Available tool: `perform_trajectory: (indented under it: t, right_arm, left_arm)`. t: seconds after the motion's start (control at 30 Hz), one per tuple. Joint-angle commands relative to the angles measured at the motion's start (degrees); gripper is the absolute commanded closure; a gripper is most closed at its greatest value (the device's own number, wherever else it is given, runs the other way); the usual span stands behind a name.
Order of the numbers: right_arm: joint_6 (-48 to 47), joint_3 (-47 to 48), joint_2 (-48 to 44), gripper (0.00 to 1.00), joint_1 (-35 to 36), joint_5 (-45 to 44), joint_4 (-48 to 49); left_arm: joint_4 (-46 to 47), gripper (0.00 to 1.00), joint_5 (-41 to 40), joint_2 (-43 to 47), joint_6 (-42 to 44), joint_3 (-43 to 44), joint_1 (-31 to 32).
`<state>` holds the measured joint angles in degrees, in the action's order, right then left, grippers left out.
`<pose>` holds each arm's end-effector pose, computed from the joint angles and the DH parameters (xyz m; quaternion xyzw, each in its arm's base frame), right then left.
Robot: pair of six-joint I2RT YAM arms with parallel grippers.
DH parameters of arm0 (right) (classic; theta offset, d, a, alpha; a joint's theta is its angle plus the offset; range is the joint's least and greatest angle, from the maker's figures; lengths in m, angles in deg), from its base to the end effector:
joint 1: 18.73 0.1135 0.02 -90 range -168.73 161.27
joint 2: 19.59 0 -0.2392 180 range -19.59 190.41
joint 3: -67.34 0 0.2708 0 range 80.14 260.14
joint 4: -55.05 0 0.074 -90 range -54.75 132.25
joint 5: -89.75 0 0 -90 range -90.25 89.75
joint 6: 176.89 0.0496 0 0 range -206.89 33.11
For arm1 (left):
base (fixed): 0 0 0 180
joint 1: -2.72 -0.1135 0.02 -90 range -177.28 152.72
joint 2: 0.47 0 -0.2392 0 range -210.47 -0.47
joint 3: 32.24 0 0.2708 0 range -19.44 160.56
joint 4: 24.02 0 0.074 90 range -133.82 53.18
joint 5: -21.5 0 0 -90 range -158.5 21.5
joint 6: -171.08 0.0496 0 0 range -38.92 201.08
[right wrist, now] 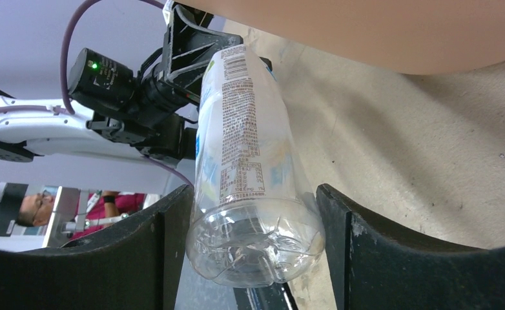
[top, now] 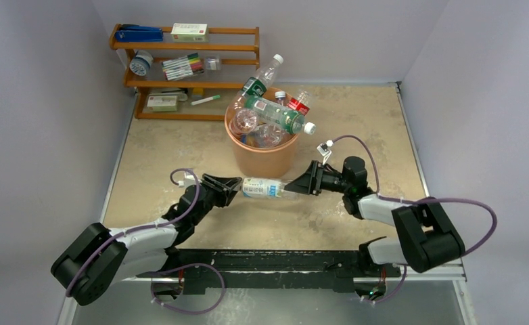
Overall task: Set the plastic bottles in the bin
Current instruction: Place the plastic bottle in the trash bin.
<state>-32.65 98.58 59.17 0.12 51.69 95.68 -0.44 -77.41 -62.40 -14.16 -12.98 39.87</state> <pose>0.2335 0.1210 0.1358 -0.0722 0.7292 0.6184 0.2840 0.1822 -0.1284 0.1008 -0.4337 0.6881 -0.5036 0.2913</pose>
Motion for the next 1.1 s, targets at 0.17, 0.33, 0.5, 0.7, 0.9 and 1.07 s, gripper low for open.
perform_trajectory:
  t: [0.17, 0.33, 0.5, 0.7, 0.9, 1.07]
  right_arm:
    - [-6.66, 5.15, -12.71, 0.34, 0.31, -7.31, -15.87]
    - [-7.21, 6.08, -15.71, 0.38, 0.31, -8.25, -19.15]
    - [-7.22, 5.67, -16.25, 0.39, 0.31, -8.35, -19.51]
    - [-9.07, 6.26, -18.20, 0.40, 0.31, -8.52, -23.37]
    - [-13.46, 9.93, -21.87, 0.40, 0.31, -9.63, -33.27]
    - [-19.13, 16.10, -25.74, 0.40, 0.24, -13.88, -45.31]
  left_arm:
    - [2.44, 0.61, -0.84, 0.13, 0.23, 2.63, 1.36]
    - [2.08, 0.57, -0.76, 0.03, 0.57, 3.01, 1.98]
    - [0.49, 0.50, -0.64, 0.39, 1.19, 3.56, 2.24]
    - [-1.79, 0.43, -0.57, 1.54, 1.76, 3.51, 2.36]
    - [-5.89, 0.37, -1.27, 4.64, 2.60, 2.94, 2.40]
    - [-10.43, 0.34, -2.18, 8.26, 3.44, 2.66, 2.38]
